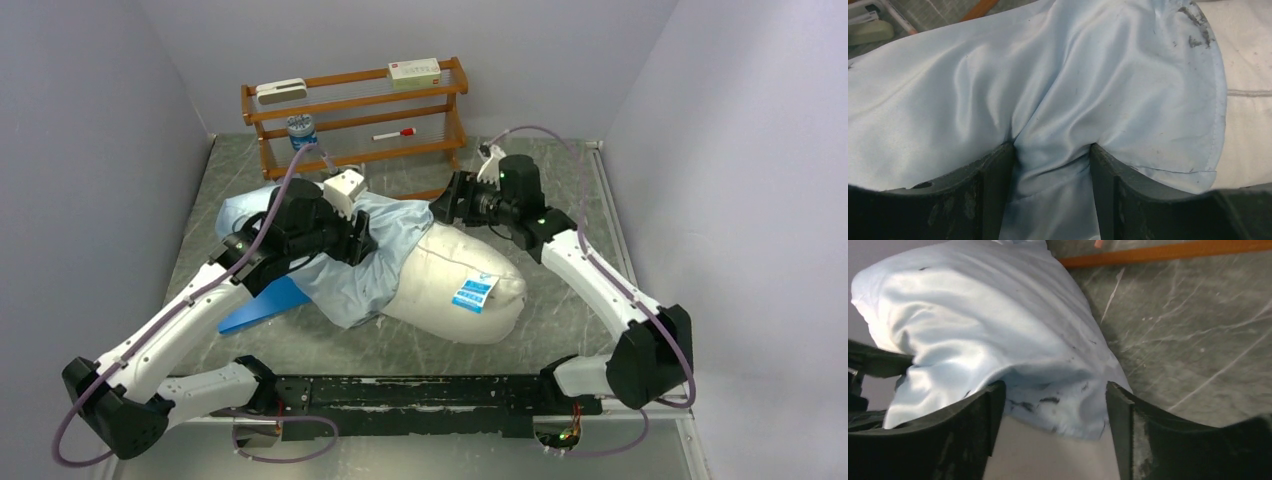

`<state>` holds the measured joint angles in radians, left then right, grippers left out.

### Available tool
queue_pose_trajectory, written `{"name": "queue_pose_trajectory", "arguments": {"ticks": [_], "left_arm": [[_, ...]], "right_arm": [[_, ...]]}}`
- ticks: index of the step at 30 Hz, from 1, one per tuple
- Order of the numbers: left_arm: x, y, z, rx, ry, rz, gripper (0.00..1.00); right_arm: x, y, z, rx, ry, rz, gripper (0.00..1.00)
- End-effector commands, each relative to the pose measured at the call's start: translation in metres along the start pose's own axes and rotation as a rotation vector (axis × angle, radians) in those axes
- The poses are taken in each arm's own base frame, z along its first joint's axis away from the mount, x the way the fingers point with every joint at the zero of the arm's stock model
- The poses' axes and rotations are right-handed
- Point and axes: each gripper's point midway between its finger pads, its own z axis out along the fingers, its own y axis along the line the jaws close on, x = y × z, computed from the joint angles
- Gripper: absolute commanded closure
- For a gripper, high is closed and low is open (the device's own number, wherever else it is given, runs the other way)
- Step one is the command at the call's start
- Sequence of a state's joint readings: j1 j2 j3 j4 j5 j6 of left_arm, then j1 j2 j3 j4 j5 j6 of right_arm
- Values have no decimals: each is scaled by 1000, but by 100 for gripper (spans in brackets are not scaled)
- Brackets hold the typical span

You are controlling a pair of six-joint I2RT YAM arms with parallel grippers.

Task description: Put the pillow into the pillowcase

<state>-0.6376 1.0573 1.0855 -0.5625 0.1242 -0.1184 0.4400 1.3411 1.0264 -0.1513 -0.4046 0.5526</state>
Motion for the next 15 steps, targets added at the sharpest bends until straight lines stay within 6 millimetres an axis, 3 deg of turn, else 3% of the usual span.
{"name": "queue_pose_trajectory", "arguments": {"ticks": [1,3,4,9,15], "left_arm": [[-12,18,14,-88,-30,22,38],[-10,19,17,-90,-23,22,38],[-11,19,18,-90,-24,20,38],[-16,18,21,-82,-45,13,38],[-21,20,26,-91,-49,19,38]], "right_arm": [[-28,7,-33,79,-44,-160,18],[-35,16,-44,71,-49,-198,3],[-38,20,-48,71,-47,-216,1],[-39,48,-71,-26,-24,-325,3],[-22,56,-83,-57,57,-397,6]]}}
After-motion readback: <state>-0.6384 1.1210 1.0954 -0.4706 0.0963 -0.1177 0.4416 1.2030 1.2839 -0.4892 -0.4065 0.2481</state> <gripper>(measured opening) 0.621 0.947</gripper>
